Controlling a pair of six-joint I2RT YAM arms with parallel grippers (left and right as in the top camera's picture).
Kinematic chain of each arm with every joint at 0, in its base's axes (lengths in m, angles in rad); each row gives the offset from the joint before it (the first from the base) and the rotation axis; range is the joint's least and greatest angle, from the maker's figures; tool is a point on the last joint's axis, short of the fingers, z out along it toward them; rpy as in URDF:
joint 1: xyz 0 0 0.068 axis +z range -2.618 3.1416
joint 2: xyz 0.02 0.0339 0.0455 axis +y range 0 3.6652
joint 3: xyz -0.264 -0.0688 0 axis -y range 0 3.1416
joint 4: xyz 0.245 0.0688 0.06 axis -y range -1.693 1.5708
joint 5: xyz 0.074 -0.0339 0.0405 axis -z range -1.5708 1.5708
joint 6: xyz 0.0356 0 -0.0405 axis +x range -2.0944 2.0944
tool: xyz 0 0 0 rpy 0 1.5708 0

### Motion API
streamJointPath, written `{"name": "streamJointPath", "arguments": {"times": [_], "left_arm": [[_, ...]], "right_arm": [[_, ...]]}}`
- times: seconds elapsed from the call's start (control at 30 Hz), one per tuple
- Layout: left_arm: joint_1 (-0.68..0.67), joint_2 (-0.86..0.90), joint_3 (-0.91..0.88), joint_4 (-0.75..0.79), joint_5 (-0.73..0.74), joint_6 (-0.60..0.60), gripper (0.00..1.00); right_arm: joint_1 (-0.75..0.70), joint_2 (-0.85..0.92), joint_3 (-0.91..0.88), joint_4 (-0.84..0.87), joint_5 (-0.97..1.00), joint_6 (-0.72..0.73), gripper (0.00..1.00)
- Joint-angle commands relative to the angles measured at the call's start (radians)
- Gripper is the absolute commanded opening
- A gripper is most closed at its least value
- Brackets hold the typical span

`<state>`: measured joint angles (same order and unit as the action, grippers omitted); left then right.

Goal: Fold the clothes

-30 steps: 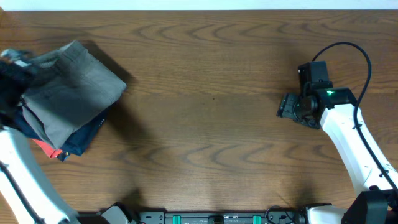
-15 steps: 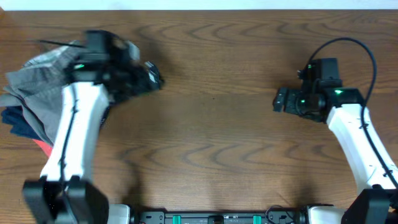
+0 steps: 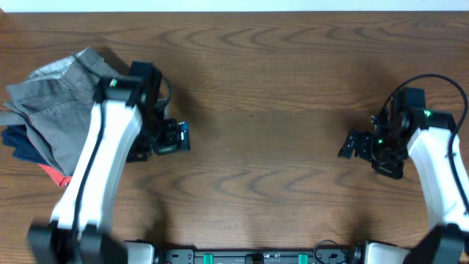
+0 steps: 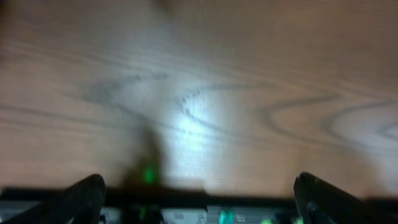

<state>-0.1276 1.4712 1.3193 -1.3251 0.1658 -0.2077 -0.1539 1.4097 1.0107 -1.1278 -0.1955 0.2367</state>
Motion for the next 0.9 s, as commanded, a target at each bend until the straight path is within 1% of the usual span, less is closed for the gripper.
{"name": "streamJointPath", "arguments": {"times": [0.0, 0.03, 0.07, 0.1, 0.13, 0.17, 0.23, 0.3, 0.4, 0.47, 0.53, 0.57, 0.63, 0.8, 0.87], "left_arm": [[-0.036, -0.249, -0.098, 0.095, -0.098, -0.032, 0.98], [-0.058, -0.373, -0.155, 0.165, -0.141, -0.061, 0.98], [-0.073, -0.457, -0.192, 0.208, -0.171, -0.068, 0.98], [-0.097, -0.592, -0.248, 0.267, -0.227, -0.085, 0.98], [-0.109, -0.689, -0.286, 0.305, -0.260, -0.090, 0.98], [-0.116, -0.781, -0.317, 0.343, -0.280, -0.089, 0.98], [-0.119, -0.957, -0.358, 0.412, -0.290, -0.089, 0.98], [-0.119, -1.119, -0.361, 0.412, -0.290, -0.089, 0.98], [-0.119, -1.306, -0.361, 0.411, -0.290, -0.089, 0.98], [-0.119, -1.413, -0.361, 0.411, -0.290, -0.089, 0.98], [-0.119, -1.468, -0.350, 0.384, -0.290, -0.089, 0.98], [-0.119, -1.450, -0.314, 0.340, -0.290, -0.089, 0.98], [-0.119, -1.427, -0.286, 0.301, -0.290, -0.089, 0.98], [-0.119, -1.425, -0.287, 0.261, -0.290, -0.089, 0.98], [-0.119, -1.425, -0.287, 0.228, -0.290, -0.089, 0.98]], "right_arm": [[0.001, -0.183, -0.103, 0.089, -0.011, -0.006, 0.99], [0.008, -0.282, -0.167, 0.159, -0.004, 0.008, 0.99], [0.014, -0.350, -0.208, 0.203, 0.015, 0.031, 0.99], [0.027, -0.464, -0.273, 0.261, 0.061, 0.082, 0.99], [0.035, -0.549, -0.317, 0.301, 0.093, 0.111, 0.99], [0.040, -0.647, -0.363, 0.347, 0.114, 0.141, 0.99], [0.042, -0.813, -0.430, 0.399, 0.117, 0.155, 0.99], [0.042, -0.963, -0.469, 0.381, 0.117, 0.148, 0.99], [0.042, -1.117, -0.484, 0.314, 0.117, 0.148, 0.99], [0.042, -1.189, -0.484, 0.266, 0.117, 0.148, 0.99], [0.042, -1.239, -0.484, 0.221, 0.117, 0.148, 0.99], [0.042, -1.258, -0.484, 0.193, 0.117, 0.148, 0.99], [0.042, -1.266, -0.484, 0.155, 0.117, 0.148, 0.99], [0.042, -1.266, -0.484, 0.045, 0.117, 0.148, 0.99], [0.042, -1.266, -0.484, 0.030, 0.116, 0.152, 0.99]]}}
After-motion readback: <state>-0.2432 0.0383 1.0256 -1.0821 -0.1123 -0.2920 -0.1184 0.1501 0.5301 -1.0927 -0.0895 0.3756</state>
